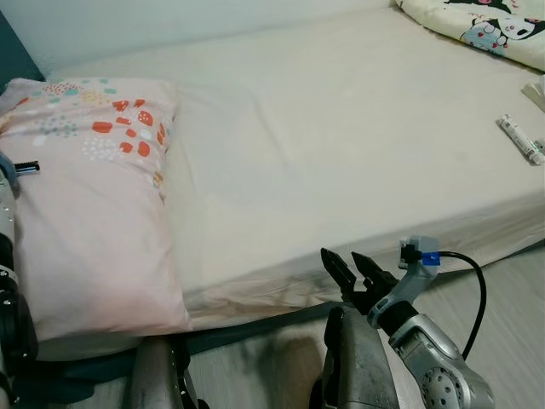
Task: Clean up the room
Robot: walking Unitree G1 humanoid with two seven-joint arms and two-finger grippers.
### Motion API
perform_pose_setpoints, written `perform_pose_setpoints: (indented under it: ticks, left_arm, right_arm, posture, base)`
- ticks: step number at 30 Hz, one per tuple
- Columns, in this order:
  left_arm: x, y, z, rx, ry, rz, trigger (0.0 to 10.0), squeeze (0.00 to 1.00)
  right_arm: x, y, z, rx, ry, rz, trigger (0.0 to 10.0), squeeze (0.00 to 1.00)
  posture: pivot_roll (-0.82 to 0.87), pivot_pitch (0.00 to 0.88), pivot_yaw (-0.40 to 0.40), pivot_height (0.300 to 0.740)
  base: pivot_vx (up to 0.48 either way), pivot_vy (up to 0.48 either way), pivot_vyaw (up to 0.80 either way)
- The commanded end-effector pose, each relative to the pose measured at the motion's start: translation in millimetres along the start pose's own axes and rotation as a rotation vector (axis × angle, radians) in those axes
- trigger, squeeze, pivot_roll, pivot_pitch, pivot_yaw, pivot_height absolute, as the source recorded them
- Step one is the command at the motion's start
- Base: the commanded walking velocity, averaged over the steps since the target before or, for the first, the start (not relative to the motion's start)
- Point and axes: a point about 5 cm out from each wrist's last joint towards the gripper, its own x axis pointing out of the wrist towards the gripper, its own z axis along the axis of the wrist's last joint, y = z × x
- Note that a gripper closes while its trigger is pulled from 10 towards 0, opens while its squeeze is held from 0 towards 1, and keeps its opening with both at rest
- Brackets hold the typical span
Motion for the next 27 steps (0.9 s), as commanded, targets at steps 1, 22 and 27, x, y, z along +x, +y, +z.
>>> perform_pose_setpoints:
  ticks: [1, 22, 27]
  left_arm:
    - [-1.6, 5.8, -4, -0.022, 0.019, 0.034, 0.0, 0.0]
    - [-15.6, -18.1, -6, 0.159, -0.131, -0.134, 10.0, 1.0]
    - [-13.6, 0.2, 23, 0.285, -0.258, -0.081, 10.0, 1.0]
  right_arm:
    - [-0.6, 1.0, -7, 0.016, 0.016, 0.007, 10.0, 0.0]
    - [10.8, -6.0, -1, -0.002, -0.011, 0.005, 10.0, 0.0]
    - [16.0, -7.7, 1, -0.012, -0.023, 0.011, 10.0, 0.0]
  posture:
    - [0.02, 0.229, 0.081, 0.471]
    - [0.02, 0.159, 0.08, 0.471]
    - [0.03, 0.133, 0.075, 0.471]
  base:
    - [0.0, 0.0, 0.0]
    - [0.0, 0.0, 0.0]
    - [0.0, 0.0, 0.0]
